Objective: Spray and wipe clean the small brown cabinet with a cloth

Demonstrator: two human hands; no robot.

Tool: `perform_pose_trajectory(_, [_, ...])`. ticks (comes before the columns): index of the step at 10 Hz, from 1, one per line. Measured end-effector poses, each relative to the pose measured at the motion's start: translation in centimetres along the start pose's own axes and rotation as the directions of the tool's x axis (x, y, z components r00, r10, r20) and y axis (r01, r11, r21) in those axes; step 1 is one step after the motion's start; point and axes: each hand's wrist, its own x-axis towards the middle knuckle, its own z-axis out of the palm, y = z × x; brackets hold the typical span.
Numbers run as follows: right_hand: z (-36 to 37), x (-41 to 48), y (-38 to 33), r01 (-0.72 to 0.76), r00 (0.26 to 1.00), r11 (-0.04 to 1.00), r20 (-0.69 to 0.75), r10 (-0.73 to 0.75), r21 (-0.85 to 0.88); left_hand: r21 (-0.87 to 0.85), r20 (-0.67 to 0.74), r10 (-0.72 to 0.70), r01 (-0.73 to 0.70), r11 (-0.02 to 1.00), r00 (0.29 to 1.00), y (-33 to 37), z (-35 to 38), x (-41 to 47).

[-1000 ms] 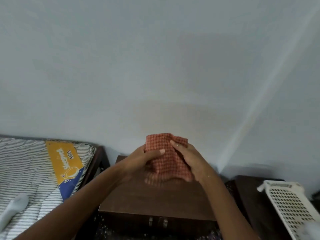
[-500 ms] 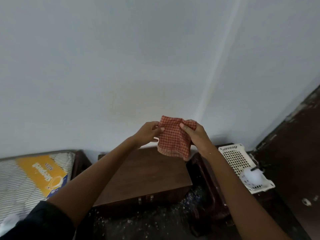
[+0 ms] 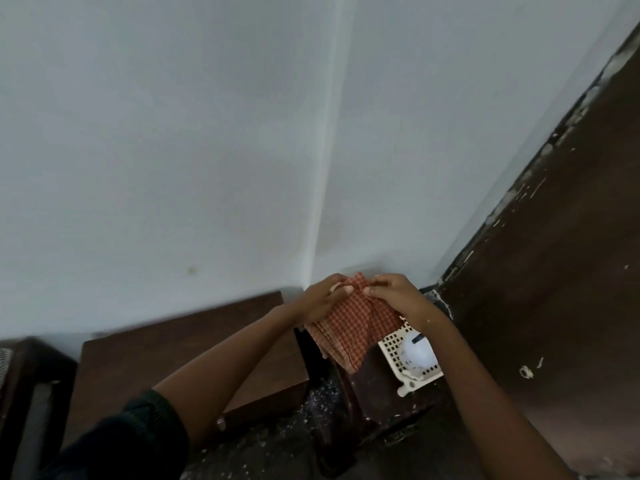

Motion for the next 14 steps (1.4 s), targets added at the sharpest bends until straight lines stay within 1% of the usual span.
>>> perform_pose_trajectory(1, [-5.2, 4.2, 2.3, -0.005, 0.998, 0.999, -0.062, 0.002, -0.052, -0.099, 0.186, -0.235, 0.256, 0.962, 0.954, 0.1, 2.2, 4.6])
perform_pose_trajectory(2, [-9.7, 8.5, 5.7, -0.108, 0.993, 0.994, -0.044, 0.106, -0.035, -0.210, 0.220, -0.336, 0.381, 0.900, 0.916, -1.2, 5.0, 9.7])
perform_pose_trajectory(3, [-13.1, 13.5, 9.9, -0.227, 0.973, 0.973, -0.025, 0.227, 0.031, -0.385, 0.141, -0.442, 0.461, 0.800, 0.886, -2.8, 9.3, 15.0])
perform_pose_trajectory(4, [-14.1, 17.5, 14.1, -0.314, 0.950, 0.948, 0.020, 0.313, 0.048, -0.429, 0.037, -0.535, 0.497, 0.754, 0.844, -6.1, 13.3, 19.0])
perform_pose_trajectory(5, [-13.9, 20.5, 17.5, -0.346, 0.933, 0.934, 0.077, 0.353, -0.084, -0.555, -0.006, -0.600, 0.497, 0.667, 0.800, -7.7, 16.2, 21.7])
perform_pose_trajectory(6, [-13.0, 22.6, 19.9, -0.328, 0.929, 0.924, 0.109, 0.353, -0.195, -0.542, -0.046, -0.628, 0.509, 0.669, 0.777, -8.0, 18.0, 22.8])
perform_pose_trajectory(7, [-12.4, 23.6, 21.5, -0.299, 0.931, 0.901, 0.110, 0.347, -0.315, -0.460, -0.119, -0.636, 0.525, 0.716, 0.762, -8.5, 18.9, 23.2])
perform_pose_trajectory(8, [-13.0, 23.5, 22.1, -0.237, 0.957, 0.859, 0.041, 0.286, -0.453, -0.170, -0.242, -0.543, 0.515, 0.840, 0.804, -8.3, 18.9, 22.9])
perform_pose_trajectory(9, [-13.9, 22.7, 22.0, -0.177, 0.980, 0.859, -0.009, 0.196, -0.480, -0.036, -0.255, -0.458, 0.465, 0.885, 0.852, -7.3, 18.2, 21.8])
perform_pose_trajectory(10, [-14.6, 21.6, 21.6, -0.084, 0.994, 0.857, 0.015, 0.107, -0.509, 0.252, -0.293, -0.320, 0.396, 0.883, 0.901, -7.0, 17.5, 20.8])
perform_pose_trajectory(11, [-14.8, 20.3, 20.3, 0.066, 0.998, 0.656, 0.058, -0.033, -0.752, 0.557, -0.411, -0.173, 0.397, 0.730, 0.895, -7.5, 17.0, 19.2])
perform_pose_trajectory(12, [-14.9, 19.8, 19.5, 0.132, 0.980, 0.377, 0.063, -0.191, -0.917, 0.628, -0.554, -0.029, 0.441, 0.641, 0.832, -8.0, 16.2, 17.3])
perform_pose_trajectory(13, [-14.2, 19.3, 17.7, 0.191, 0.969, 0.277, 0.136, -0.206, -0.942, 0.652, -0.591, 0.019, 0.464, 0.600, 0.806, -8.3, 14.4, 14.6])
perform_pose_trajectory(14, [-12.0, 18.7, 15.5, 0.280, 0.946, 0.125, 0.252, -0.202, -0.952, 0.641, -0.644, 0.064, 0.493, 0.588, 0.762, -10.3, 13.3, 12.1])
